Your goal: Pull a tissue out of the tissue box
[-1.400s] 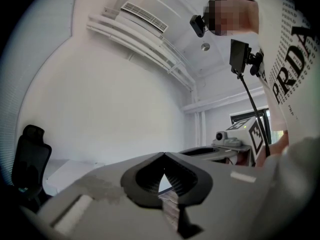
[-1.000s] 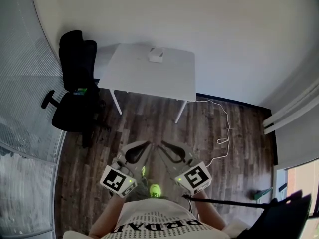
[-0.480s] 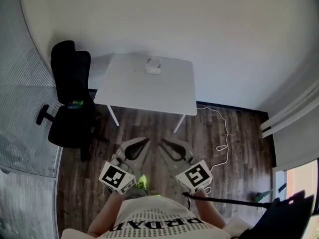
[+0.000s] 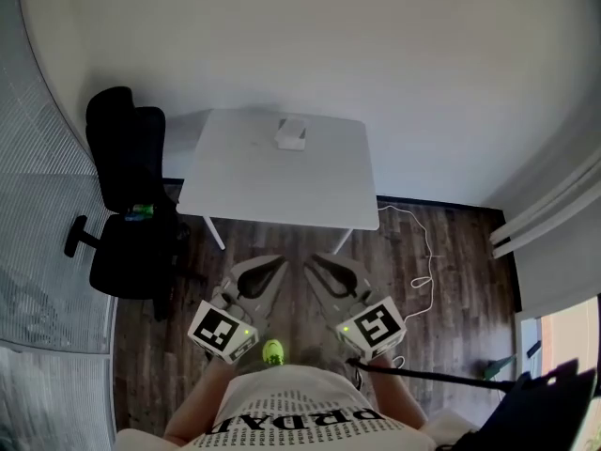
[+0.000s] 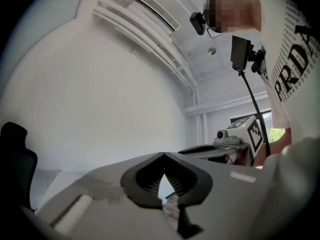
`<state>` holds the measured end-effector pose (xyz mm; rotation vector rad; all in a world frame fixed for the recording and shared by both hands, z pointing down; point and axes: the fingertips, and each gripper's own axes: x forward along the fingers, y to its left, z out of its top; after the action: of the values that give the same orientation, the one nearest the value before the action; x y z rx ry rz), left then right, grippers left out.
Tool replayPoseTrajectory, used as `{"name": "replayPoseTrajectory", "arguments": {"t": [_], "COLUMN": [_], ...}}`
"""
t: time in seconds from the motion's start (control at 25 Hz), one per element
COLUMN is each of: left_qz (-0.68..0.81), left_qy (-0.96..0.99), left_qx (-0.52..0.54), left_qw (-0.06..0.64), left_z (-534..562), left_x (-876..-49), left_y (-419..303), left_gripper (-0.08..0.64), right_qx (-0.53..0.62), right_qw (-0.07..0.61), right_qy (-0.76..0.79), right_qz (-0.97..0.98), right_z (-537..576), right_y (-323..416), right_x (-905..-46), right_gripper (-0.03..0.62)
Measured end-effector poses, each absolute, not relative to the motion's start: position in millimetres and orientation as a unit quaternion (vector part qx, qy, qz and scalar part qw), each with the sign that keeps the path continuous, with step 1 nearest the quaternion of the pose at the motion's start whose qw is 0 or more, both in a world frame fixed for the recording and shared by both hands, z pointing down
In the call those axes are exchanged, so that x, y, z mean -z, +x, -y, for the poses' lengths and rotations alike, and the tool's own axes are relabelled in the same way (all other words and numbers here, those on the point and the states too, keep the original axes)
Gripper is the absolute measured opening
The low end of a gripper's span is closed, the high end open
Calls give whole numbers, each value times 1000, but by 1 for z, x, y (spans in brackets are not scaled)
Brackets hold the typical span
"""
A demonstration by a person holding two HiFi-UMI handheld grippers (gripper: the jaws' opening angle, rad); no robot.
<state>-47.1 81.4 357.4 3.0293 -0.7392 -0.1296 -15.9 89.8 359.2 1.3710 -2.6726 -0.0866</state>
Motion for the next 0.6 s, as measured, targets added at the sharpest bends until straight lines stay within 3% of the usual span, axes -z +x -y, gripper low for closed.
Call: {"name": "replayPoseTrajectory", "arguments": {"t": [0.6], "left_qz": [258], "left_qy": [965], "left_qx": [31], "left_qw": [22], "left_z": [15], "left_x": [-360], "left_y": [-5], "left_gripper": [-2], "right_qx": [28], "right_qw": [68], "right_qy": [444], "right_qz": [893], "right_z": [11], "right_y": [32], "right_x": [-359], "right_gripper": [61]}}
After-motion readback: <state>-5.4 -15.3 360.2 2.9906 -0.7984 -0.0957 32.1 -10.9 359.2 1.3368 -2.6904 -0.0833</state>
